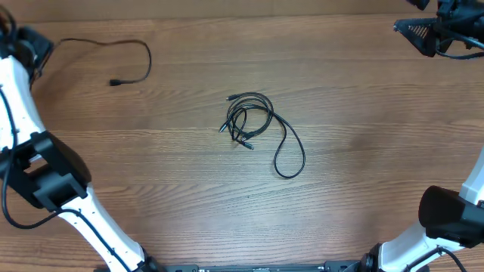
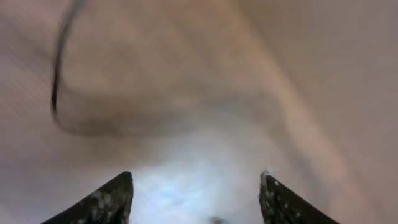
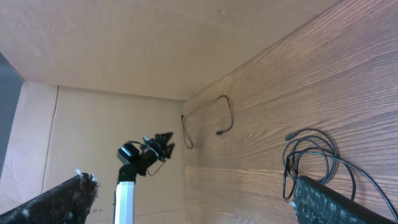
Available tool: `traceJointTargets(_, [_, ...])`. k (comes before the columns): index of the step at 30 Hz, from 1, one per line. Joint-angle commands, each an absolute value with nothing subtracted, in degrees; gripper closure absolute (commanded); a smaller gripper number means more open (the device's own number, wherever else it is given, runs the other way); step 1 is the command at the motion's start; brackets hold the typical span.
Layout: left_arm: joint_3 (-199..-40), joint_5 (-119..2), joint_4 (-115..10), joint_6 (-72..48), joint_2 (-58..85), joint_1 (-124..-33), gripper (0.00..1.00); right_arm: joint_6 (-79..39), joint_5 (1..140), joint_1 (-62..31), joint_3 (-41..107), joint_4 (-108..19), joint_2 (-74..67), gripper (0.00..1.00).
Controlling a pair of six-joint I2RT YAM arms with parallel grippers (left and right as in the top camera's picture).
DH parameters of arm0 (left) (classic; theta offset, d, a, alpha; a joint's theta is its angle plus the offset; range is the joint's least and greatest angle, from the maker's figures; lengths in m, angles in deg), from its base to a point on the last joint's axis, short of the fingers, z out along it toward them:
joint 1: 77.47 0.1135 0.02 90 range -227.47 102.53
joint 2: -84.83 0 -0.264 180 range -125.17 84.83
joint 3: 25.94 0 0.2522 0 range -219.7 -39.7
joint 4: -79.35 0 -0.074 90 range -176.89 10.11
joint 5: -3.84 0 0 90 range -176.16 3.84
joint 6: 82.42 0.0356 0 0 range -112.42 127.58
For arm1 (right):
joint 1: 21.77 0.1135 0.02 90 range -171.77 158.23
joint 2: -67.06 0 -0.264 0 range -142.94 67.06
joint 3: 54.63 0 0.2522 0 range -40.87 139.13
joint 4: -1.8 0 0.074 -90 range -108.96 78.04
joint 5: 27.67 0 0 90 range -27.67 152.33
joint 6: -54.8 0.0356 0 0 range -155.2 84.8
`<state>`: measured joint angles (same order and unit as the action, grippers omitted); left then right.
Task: Untangle cables
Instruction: 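Lay the cable end on the table at the far left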
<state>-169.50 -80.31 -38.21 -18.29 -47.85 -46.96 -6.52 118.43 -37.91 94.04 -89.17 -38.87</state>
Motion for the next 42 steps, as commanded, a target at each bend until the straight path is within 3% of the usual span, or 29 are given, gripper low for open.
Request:
traceJointTargets(1, [-170.3, -71.6, -36.5, -5.6, -47.6, -46.4, 0.3, -7.0, 118.3, -38.2, 94.5, -89.0, -38.6, 0.0])
traceJointTargets(3, [-170.4, -62.9, -35.7, -3.5, -47.1, -45.9, 0.21, -7.0, 118.3, -38.2, 94.5, -89.0, -38.6, 0.0])
traceJointTargets(6, [-170.4, -54.0, -36.1, -3.9, -46.4, -45.9, 0.2, -7.0, 118.3, -38.2, 94.5, -89.0, -38.6, 0.0])
traceJointTargets(8, [-170.4, -55.0, -34.8, -4.2, -46.4, -46.1, 0.2, -7.0, 118.3, -38.2, 94.5, -89.0, -38.6, 0.0])
traceJointTargets(15, [-170.2, -90.5, -30.0, -2.2, -46.7, -48.3, 0.07, -7.0, 118.3, -38.2, 94.5, -89.0, -38.6, 0.0])
traceJointTargets(17, [-170.2, -94.6, -31.6, 0.7, -47.2, -48.3, 0.06, -7.0, 118.3, -38.2, 94.5, -89.0, -38.6, 0.0])
traceJointTargets(19, [-170.2, -94.7, -34.2, 3.3, -48.3, -47.7, 0.0, -7.0, 118.3, -38.2, 94.5, -89.0, -38.6, 0.0])
traceJointTargets(25, [-170.2, -93.5, -43.8, 7.8, -52.7, -44.3, 0.0, -7.0, 118.3, -38.2, 94.5, -89.0, -38.6, 0.0])
traceJointTargets(31, [-170.2, -81.9, -49.9, 20.5, -59.0, -41.6, 0.0, -7.0, 118.3, -38.2, 94.5, -89.0, -38.6, 0.0])
traceJointTargets(38, [-170.2, -77.9, -55.2, 24.5, -63.5, -41.0, 0.0, -7.0, 118.3, -38.2, 94.5, -89.0, -38.6, 0.0])
traceJointTargets(40, [-170.2, -77.0, -55.9, 24.7, -64.4, -41.0, 0.12, -7.0, 118.3, -38.2, 94.5, -89.0, -38.6, 0.0])
traceJointTargets(42, [-170.2, -75.5, -56.0, 24.7, -65.1, -41.0, 0.43, -7.0, 118.3, -38.2, 94.5, -89.0, -38.6, 0.0])
